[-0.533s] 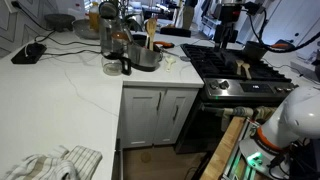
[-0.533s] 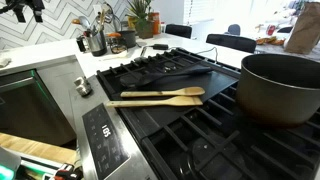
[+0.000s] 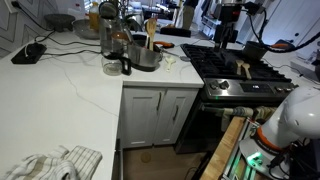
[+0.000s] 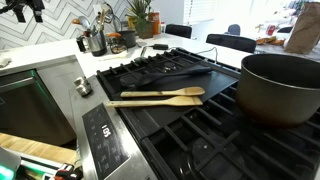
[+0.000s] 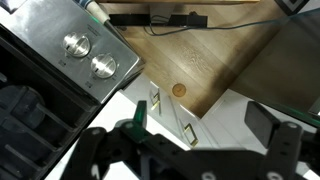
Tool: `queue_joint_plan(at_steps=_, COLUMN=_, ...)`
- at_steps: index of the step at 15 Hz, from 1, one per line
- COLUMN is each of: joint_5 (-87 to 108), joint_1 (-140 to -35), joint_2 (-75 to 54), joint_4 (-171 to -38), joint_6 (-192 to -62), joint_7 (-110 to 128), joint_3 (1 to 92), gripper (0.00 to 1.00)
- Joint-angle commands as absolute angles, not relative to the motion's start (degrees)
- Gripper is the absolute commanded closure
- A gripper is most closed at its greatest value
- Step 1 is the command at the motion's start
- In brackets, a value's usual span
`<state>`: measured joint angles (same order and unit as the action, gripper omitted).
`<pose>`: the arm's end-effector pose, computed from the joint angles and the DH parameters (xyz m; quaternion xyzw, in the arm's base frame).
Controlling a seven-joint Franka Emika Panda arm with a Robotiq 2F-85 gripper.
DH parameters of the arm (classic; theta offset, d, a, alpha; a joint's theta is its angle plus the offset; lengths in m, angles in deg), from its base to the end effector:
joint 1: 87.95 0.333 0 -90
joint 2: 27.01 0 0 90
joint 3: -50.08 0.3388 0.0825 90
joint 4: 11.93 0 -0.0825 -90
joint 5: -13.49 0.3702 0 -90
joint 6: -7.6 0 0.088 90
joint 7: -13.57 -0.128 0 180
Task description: Put the small pot on the stove
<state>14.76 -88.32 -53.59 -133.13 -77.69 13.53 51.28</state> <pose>0.3638 0.0098 0.5847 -0.9966 -0.0054 0.0814 0.0059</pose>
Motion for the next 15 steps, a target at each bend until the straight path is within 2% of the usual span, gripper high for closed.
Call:
queue_joint_plan(at_steps=1, joint_5=14.7, joint_1=-88.0, joint_2=-53.5, joint_4=-133.0, joint_6=-77.6, joint_7=13.4, joint_3=51.0, gripper=0.0)
queue_joint_plan(at_steps=4, joint_5=14.7, joint_1=-88.0, joint_2=-53.5, joint_4=-133.0, joint_6=-77.6, joint_7=13.4, joint_3=51.0, gripper=0.0)
queue_joint_plan(at_steps=15, joint_5=14.9, joint_1=-90.2, joint_2=-31.0, joint_4=-113.5, joint_6=-100.5, joint_7=25.0, joint_3=45.1, gripper=0.0)
